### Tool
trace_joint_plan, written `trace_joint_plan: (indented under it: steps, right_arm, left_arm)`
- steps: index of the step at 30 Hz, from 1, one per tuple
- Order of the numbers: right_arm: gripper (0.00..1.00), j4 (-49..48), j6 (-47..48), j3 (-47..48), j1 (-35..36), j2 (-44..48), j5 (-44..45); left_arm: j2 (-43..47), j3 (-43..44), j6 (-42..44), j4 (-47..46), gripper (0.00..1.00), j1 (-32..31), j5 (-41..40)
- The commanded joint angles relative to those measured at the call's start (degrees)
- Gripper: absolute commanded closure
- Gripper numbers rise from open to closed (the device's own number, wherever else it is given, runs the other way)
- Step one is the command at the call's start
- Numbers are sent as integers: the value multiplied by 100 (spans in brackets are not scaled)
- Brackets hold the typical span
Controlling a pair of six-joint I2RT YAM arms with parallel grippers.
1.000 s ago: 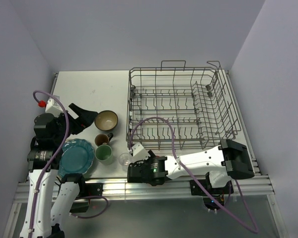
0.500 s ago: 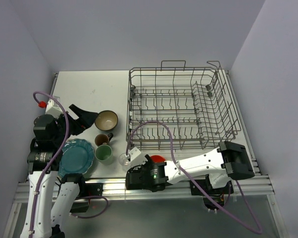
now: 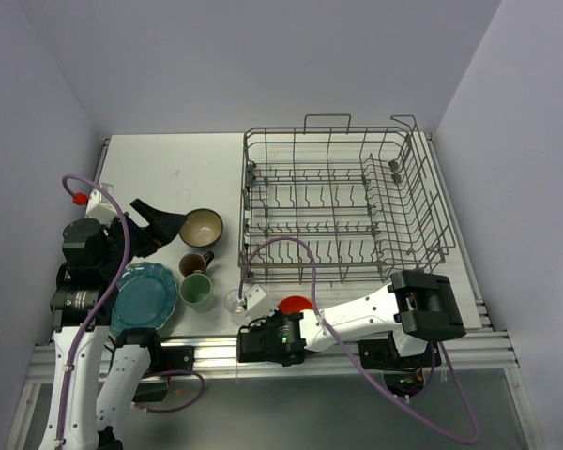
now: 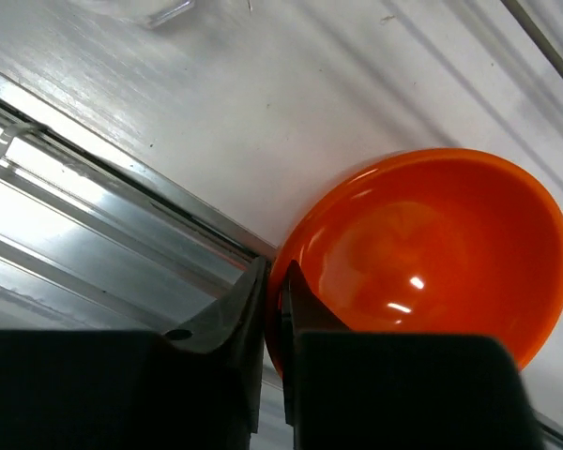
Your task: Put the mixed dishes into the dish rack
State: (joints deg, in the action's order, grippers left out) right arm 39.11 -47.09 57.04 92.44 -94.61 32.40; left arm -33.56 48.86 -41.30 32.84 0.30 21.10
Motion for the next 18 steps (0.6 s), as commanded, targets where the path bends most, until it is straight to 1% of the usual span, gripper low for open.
trace_joint_plan:
  steps: [1, 2, 5, 7, 8, 9, 11, 12, 14, 16, 17, 18]
  right_arm:
    - [92, 26, -186, 123, -7, -93, 337]
    - [100, 157, -204, 167, 10, -119, 354]
    - [100, 500, -265, 544, 177, -111, 530]
    - [100, 930, -336, 1036, 335, -67, 618]
    - [100, 1158, -336, 1212, 492, 20, 627]
    - [100, 1247, -318, 1579, 572, 91, 644]
    - [100, 1327, -205, 1898, 748, 362, 618]
    - [100, 1275, -152, 2125, 775, 503, 566]
    - [100, 969, 24, 2241, 810, 995, 469]
    - [100, 687, 147, 2251, 802, 1399, 390]
    - [100, 407, 295, 2233, 784, 1801, 398]
    - [100, 265, 367, 2181, 680, 2014, 416]
  left_arm:
    - [86, 159, 113, 21, 9, 14, 87]
    - [78, 150, 113, 21, 9, 23, 87]
    - [95, 141, 139, 56, 9, 14, 78]
    - [95, 141, 192, 100, 9, 15, 26]
    - [87, 141, 218, 152, 9, 23, -70]
    - [78, 141, 271, 187, 9, 15, -141]
    - [16, 176, 341, 319, 10, 23, -368]
    - [-1, 194, 429, 372, 11, 15, -457]
    - [-54, 212, 535, 442, 11, 23, -721]
    - [-115, 212, 675, 521, 11, 23, -827]
    - [-168, 212, 693, 539, 11, 23, -862]
    - [-186, 203, 702, 539, 11, 15, -880]
